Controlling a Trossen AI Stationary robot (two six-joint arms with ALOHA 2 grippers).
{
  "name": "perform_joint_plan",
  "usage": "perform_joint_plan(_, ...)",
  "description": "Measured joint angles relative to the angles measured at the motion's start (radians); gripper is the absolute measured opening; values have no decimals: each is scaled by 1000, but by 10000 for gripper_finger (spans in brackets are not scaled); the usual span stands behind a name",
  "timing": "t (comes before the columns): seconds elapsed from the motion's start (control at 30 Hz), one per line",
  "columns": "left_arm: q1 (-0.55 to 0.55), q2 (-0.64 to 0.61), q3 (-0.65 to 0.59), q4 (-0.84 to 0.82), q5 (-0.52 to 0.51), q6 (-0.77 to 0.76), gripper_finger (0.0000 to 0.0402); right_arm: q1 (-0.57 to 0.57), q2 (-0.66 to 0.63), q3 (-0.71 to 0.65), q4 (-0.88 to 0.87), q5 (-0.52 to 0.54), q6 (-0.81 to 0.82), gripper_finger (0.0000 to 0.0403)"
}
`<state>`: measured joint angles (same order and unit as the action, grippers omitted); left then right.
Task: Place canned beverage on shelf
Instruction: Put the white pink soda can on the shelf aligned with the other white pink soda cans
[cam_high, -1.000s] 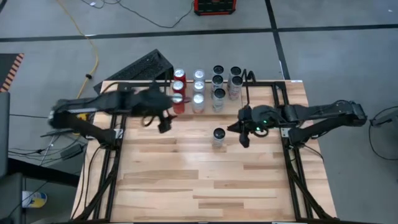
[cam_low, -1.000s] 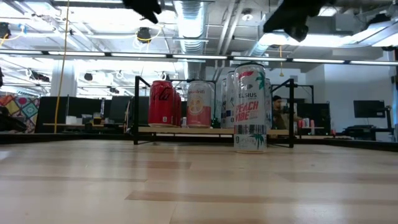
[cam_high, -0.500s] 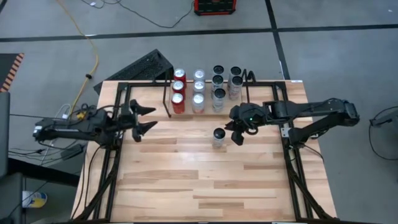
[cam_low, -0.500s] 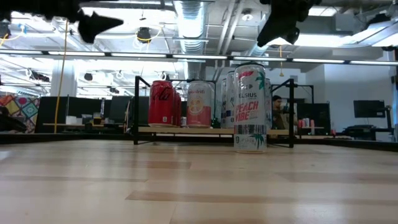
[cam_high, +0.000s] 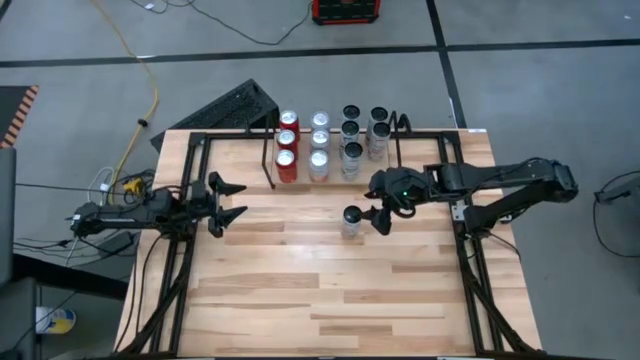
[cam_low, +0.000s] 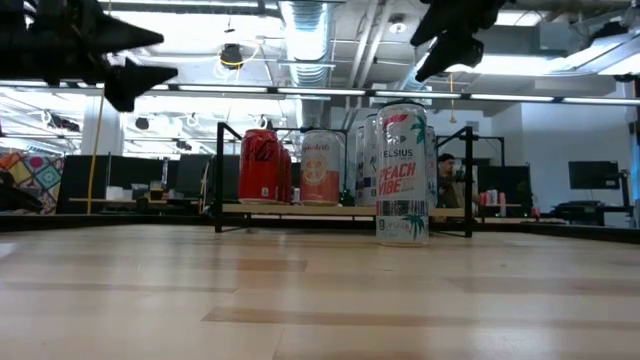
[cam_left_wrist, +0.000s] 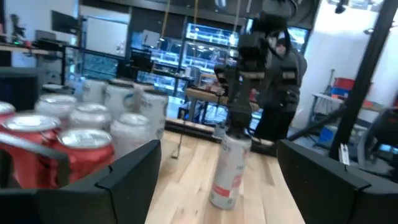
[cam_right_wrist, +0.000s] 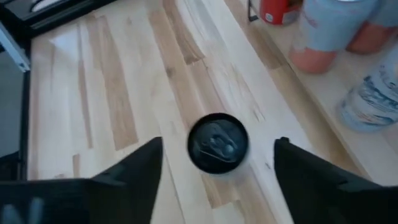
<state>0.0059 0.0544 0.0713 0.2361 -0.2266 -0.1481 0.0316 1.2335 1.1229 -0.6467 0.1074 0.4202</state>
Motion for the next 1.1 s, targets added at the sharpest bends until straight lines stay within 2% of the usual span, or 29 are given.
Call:
perform_joint_plan(0.13,0,-54,-60,17,40,-12,306,29,31,2,49,1,0,322)
perform_joint_plan(0.3,0,-50,-60,2,38,-24,306,52,98,2,58,43,0,353)
perform_joint_plan(0.4,0,-51,-60,-57,-34,-49,306,51,138,-1,46,82,14,356)
perform_joint_plan(0.53,0,-42,-60,-170,-121,-161,306,52,177,0,50,85,41,354)
perform_joint_plan(0.77,0,-22,-54,-189,-93,-159,306,53,225,0,55,87,75,352)
perform_joint_plan(0.93,0,-22,-54,-190,-93,-152,306,61,264,0,52,147,77,352)
perform_joint_plan(1.1,0,-22,-54,-191,-93,-152,306,62,265,-1,47,157,86,342)
